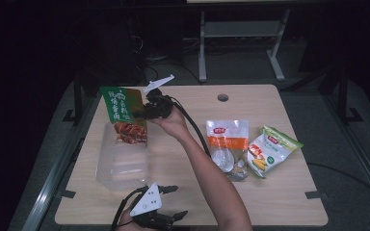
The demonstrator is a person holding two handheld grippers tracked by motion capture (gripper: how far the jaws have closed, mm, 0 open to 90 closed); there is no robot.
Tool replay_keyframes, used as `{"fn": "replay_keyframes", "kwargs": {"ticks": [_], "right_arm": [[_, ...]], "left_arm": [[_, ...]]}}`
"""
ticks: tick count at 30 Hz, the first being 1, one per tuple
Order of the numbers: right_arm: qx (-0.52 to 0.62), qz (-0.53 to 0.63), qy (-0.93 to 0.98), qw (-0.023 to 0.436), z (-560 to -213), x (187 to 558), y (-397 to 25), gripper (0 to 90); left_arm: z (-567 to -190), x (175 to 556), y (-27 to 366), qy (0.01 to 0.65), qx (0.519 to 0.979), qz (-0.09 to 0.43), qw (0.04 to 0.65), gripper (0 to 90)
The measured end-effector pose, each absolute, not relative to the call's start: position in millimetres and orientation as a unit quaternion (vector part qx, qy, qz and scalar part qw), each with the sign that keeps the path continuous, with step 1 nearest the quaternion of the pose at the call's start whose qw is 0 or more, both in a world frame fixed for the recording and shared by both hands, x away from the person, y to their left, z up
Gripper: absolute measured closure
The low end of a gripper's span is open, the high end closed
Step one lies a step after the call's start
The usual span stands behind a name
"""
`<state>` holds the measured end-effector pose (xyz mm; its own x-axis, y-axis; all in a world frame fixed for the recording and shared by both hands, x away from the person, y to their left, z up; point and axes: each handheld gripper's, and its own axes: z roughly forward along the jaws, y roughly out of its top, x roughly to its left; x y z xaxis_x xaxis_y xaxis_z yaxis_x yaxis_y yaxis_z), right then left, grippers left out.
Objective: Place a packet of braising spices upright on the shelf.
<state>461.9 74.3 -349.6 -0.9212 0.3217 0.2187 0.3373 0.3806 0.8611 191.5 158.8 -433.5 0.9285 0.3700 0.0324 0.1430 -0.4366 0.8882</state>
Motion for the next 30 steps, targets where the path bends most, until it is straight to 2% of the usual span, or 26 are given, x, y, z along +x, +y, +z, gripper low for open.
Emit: {"fn": "replay_keyframes", "kwargs": {"ticks": [1,9,30], "right_arm": [[-0.201,-0.523,-0.828,0.009,-350,460,68,62.0],[-0.207,-0.527,-0.824,0.018,-351,451,47,53.1],[-0.228,-0.537,-0.812,0.018,-354,424,-18,44.8]], "left_arm": [[-433,191,159,0.152,0.841,0.111,0.508,25.5],[-434,193,160,0.156,0.842,0.110,0.504,25.4],[-438,199,160,0.167,0.843,0.102,0.501,25.3]]}}
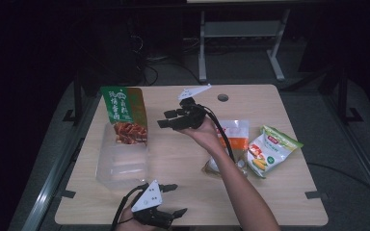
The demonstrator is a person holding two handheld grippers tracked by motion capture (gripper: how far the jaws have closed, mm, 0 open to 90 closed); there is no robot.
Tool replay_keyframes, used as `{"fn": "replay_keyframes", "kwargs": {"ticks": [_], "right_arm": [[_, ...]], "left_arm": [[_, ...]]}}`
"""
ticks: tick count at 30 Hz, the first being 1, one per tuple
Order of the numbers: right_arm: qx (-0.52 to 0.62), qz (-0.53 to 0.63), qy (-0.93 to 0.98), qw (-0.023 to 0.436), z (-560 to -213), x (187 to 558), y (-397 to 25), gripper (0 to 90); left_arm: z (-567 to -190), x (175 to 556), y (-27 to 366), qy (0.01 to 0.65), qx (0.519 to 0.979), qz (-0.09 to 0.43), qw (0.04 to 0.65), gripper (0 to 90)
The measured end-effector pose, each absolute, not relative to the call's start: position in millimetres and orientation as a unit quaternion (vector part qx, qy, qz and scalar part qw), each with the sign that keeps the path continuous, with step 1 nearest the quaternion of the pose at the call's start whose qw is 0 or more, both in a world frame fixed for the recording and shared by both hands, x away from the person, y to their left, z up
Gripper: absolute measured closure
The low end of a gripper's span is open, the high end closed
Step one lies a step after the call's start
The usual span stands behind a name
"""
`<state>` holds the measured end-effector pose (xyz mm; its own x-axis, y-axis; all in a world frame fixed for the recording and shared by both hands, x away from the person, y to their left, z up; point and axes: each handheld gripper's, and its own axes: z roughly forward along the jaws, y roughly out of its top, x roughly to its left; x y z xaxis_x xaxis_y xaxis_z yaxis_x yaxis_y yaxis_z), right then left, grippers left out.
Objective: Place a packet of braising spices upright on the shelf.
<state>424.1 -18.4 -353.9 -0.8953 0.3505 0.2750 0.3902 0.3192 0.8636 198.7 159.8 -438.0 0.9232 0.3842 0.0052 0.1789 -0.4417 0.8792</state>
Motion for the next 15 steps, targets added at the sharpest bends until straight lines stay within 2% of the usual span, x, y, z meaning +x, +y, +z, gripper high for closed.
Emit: {"fn": "replay_keyframes", "kwargs": {"ticks": [15], "right_arm": [[-0.258,-0.530,-0.808,0.004,-361,402,-73,40.1]], "left_arm": [[-440,200,160,0.170,0.846,0.104,0.495,25.3]]}}
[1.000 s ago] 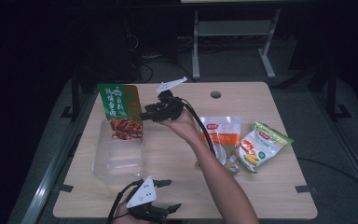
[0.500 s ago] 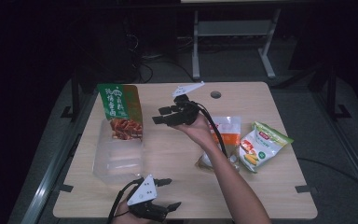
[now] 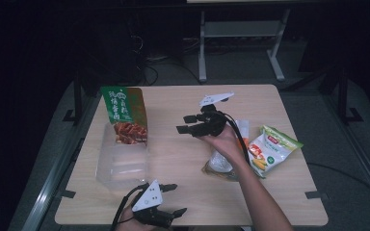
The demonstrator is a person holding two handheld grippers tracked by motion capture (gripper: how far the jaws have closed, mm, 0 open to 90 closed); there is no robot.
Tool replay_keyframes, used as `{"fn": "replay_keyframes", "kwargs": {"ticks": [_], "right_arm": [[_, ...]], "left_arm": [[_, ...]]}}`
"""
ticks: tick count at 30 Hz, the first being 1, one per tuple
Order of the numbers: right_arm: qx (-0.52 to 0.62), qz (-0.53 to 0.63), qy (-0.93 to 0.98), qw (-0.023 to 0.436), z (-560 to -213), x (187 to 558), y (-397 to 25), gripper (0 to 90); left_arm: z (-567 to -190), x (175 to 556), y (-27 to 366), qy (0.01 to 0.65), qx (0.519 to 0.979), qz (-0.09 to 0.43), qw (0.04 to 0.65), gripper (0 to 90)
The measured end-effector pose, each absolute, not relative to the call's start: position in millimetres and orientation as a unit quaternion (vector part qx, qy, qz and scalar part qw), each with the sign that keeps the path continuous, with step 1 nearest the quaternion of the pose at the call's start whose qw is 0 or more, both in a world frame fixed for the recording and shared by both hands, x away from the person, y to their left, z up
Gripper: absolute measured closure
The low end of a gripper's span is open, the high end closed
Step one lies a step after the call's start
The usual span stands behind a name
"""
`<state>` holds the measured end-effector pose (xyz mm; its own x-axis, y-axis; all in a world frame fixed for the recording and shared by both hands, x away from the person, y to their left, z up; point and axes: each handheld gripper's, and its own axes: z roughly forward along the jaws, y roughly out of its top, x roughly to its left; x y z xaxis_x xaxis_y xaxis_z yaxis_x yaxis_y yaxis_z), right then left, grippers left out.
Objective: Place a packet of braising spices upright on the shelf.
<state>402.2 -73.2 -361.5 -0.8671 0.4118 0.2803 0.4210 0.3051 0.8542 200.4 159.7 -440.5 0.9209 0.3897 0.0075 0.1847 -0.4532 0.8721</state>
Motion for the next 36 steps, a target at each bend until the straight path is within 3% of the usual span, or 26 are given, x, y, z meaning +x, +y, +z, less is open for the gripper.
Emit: {"fn": "replay_keyframes", "kwargs": {"ticks": [11,36], "right_arm": [[-0.288,-0.515,-0.807,0.005,-370,388,-114,36.0],[-0.355,-0.469,-0.807,-0.044,-382,352,-208,35.5]], "left_arm": [[-441,201,160,0.172,0.846,0.101,0.494,25.3],[-441,200,159,0.169,0.847,0.103,0.493,25.2]]}}
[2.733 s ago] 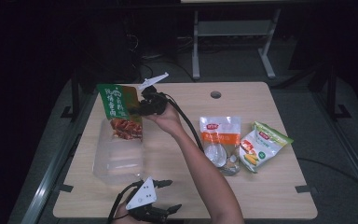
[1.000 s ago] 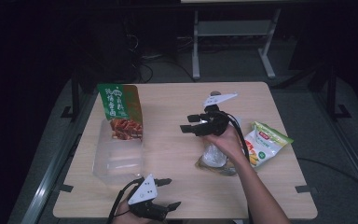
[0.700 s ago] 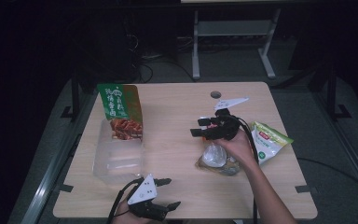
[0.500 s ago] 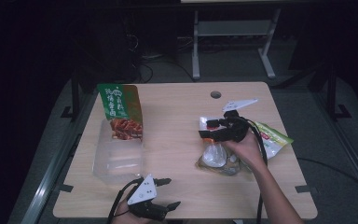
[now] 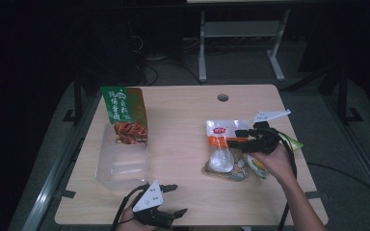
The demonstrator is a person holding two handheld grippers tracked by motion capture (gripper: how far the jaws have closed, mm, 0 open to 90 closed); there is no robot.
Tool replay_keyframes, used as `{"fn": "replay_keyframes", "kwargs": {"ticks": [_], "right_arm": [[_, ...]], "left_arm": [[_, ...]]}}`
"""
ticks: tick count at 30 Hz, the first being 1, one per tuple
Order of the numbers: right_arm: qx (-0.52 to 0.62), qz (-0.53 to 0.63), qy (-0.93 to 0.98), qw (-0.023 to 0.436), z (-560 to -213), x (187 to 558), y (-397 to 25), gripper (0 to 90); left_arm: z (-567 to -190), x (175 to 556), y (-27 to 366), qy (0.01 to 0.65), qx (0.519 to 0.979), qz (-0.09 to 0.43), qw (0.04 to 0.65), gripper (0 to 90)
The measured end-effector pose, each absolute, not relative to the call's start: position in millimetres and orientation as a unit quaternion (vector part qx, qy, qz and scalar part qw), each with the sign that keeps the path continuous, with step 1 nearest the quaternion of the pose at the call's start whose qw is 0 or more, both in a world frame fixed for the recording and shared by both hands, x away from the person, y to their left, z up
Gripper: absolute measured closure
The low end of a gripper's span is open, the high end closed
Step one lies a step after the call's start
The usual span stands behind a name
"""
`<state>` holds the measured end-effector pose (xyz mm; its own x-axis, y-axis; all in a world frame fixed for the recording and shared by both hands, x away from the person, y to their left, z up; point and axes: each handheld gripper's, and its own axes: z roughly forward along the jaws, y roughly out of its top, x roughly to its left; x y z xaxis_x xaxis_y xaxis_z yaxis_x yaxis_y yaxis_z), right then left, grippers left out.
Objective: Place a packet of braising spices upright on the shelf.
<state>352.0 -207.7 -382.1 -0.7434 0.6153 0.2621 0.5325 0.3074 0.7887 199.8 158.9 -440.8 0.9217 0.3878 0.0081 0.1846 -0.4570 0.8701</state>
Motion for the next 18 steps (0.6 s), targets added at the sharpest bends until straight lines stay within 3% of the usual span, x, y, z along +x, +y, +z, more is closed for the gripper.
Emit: {"fn": "replay_keyframes", "kwargs": {"ticks": [18], "right_arm": [[0.398,0.447,0.799,0.056,-401,346,-244,34.8]], "left_arm": [[-441,200,159,0.169,0.847,0.104,0.493,25.2]]}}
